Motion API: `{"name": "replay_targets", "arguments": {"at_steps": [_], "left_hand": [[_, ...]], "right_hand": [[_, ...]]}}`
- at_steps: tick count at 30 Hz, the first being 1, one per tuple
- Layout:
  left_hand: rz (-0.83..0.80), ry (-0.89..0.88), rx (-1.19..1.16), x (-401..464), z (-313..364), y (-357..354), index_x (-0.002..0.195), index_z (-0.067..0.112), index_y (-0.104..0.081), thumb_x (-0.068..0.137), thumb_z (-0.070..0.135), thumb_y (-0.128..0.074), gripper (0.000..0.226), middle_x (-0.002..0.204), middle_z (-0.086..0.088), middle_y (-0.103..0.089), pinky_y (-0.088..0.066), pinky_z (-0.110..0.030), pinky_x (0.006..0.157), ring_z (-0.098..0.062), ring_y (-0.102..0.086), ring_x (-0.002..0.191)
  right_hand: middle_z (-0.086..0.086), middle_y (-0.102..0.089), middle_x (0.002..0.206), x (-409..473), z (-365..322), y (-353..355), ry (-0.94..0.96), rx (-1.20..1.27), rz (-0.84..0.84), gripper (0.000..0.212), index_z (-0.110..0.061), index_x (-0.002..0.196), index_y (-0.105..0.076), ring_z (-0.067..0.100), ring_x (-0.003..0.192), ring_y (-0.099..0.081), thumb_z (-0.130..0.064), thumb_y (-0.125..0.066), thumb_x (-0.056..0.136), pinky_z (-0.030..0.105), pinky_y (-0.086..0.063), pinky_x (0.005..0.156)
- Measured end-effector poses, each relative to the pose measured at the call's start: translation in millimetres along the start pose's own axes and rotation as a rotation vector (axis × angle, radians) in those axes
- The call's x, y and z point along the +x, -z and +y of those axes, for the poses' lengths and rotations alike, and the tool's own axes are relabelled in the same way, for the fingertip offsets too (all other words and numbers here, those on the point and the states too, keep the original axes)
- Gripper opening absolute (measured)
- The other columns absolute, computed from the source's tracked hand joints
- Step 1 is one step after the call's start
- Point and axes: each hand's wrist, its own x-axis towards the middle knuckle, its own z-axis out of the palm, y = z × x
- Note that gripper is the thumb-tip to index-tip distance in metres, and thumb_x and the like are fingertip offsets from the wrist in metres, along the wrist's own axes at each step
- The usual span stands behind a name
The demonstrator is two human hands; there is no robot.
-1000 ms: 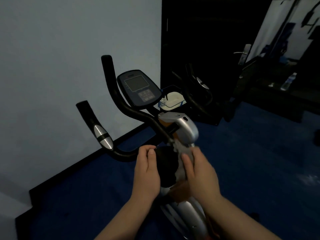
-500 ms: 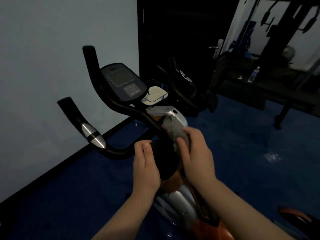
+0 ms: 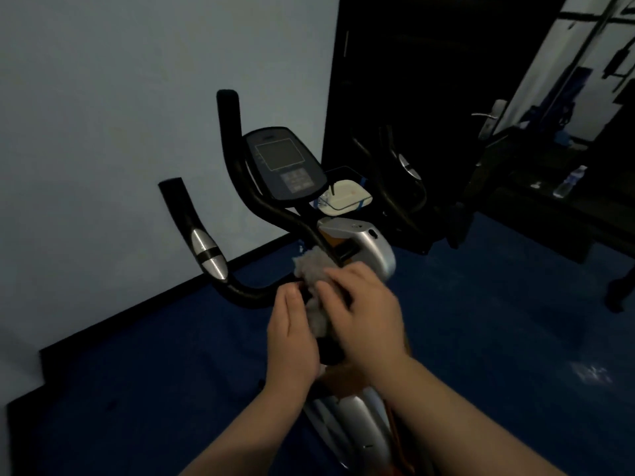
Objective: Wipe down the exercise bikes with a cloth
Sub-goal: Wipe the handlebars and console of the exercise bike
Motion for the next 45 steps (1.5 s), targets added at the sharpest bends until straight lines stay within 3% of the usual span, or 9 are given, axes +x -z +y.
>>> {"name": "replay_targets", "arguments": {"at_steps": [7,12,19,22,25,28,31,38,45], "left_hand": [[0.140,0.158,-0.143,-7.6,-10.8,-5.1,0.082,0.014,-0.065,0.100,0.041,-0.027,0.051,0.074,0.001,-0.069,-0.049,-0.018,0.065,-0.010,-0.064,0.070],[0.210,0.137,-0.073,-10.0,-12.1,-5.3,0.097,0.014,-0.069,0.100,0.043,-0.027,0.051,0.094,-0.009,-0.072,-0.051,-0.032,0.079,-0.020,-0.067,0.089],[0.286,-0.059,0.051,-12.6,-3.1,-5.8,0.091,0.025,-0.066,0.099,0.046,-0.029,0.043,0.089,0.008,-0.068,-0.050,-0.017,0.074,-0.005,-0.063,0.086],[0.233,-0.057,0.119,-2.5,7.8,-8.0,0.091,0.030,-0.065,0.100,0.039,-0.034,0.033,0.092,0.008,-0.066,-0.047,-0.013,0.073,-0.006,-0.062,0.090],[0.130,-0.101,0.282,8.8,21.6,-14.2,0.086,0.027,-0.062,0.097,0.044,-0.033,0.035,0.090,0.001,-0.064,-0.048,-0.029,0.077,-0.015,-0.060,0.087],[0.143,-0.123,0.388,11.4,25.1,-17.7,0.085,0.023,-0.059,0.099,0.044,-0.031,0.039,0.085,-0.002,-0.063,-0.048,-0.040,0.074,-0.017,-0.060,0.080],[0.207,-0.109,0.440,6.4,20.2,-17.5,0.082,0.024,-0.059,0.100,0.043,-0.030,0.040,0.080,0.002,-0.063,-0.048,-0.035,0.070,-0.010,-0.059,0.074],[0.260,-0.150,0.644,5.9,14.6,-16.2,0.092,0.033,-0.059,0.099,0.041,-0.027,0.034,0.088,0.015,-0.060,-0.045,-0.025,0.068,0.004,-0.055,0.083],[0.263,-0.184,0.665,5.1,16.0,-18.5,0.093,0.032,-0.059,0.097,0.042,-0.033,0.028,0.089,0.013,-0.061,-0.047,-0.025,0.067,0.001,-0.056,0.081]], "right_hand": [[-0.017,-0.054,0.091,-46.0,15.6,1.7,0.043,0.260,-0.155,0.022,-0.023,0.108,-0.070,0.006,0.080,-0.060,-0.030,-0.056,0.092,0.023,-0.052,0.065],[-0.005,-0.057,0.092,2.4,16.2,11.7,0.217,0.129,-0.005,0.024,-0.014,0.107,-0.069,0.003,0.079,-0.055,-0.025,-0.056,0.091,0.015,-0.047,0.066],[-0.009,-0.055,0.096,-29.8,39.0,22.1,0.361,0.057,-0.335,0.026,-0.022,0.114,-0.065,0.002,0.075,-0.055,-0.028,-0.055,0.091,0.020,-0.050,0.055],[-0.010,-0.054,0.094,-14.3,53.2,52.6,0.452,0.126,-0.218,0.025,-0.020,0.112,-0.068,0.000,0.075,-0.052,-0.027,-0.057,0.090,0.014,-0.048,0.061],[-0.007,-0.054,0.097,21.6,48.0,55.7,0.399,0.161,-0.017,0.026,-0.016,0.112,-0.068,-0.001,0.081,-0.049,-0.025,-0.059,0.089,0.012,-0.044,0.065],[-0.002,-0.054,0.105,36.4,33.7,29.7,0.277,0.053,-0.168,0.024,-0.018,0.114,-0.065,0.002,0.090,-0.047,-0.026,-0.058,0.092,0.019,-0.048,0.070],[-0.003,-0.049,0.106,18.6,38.7,8.0,0.201,-0.006,-0.329,0.029,-0.026,0.124,-0.054,0.011,0.095,-0.048,-0.033,-0.044,0.097,0.028,-0.048,0.073],[-0.022,-0.055,0.089,-16.1,65.7,30.9,-0.043,0.137,-0.485,0.020,-0.052,0.115,-0.028,-0.004,0.076,-0.056,-0.048,-0.030,0.095,0.012,-0.041,0.059],[-0.003,-0.060,0.082,34.9,42.6,10.5,0.185,-0.059,-0.428,0.019,-0.025,0.102,-0.044,0.015,0.074,-0.056,-0.039,-0.031,0.100,0.035,-0.046,0.061]]}}
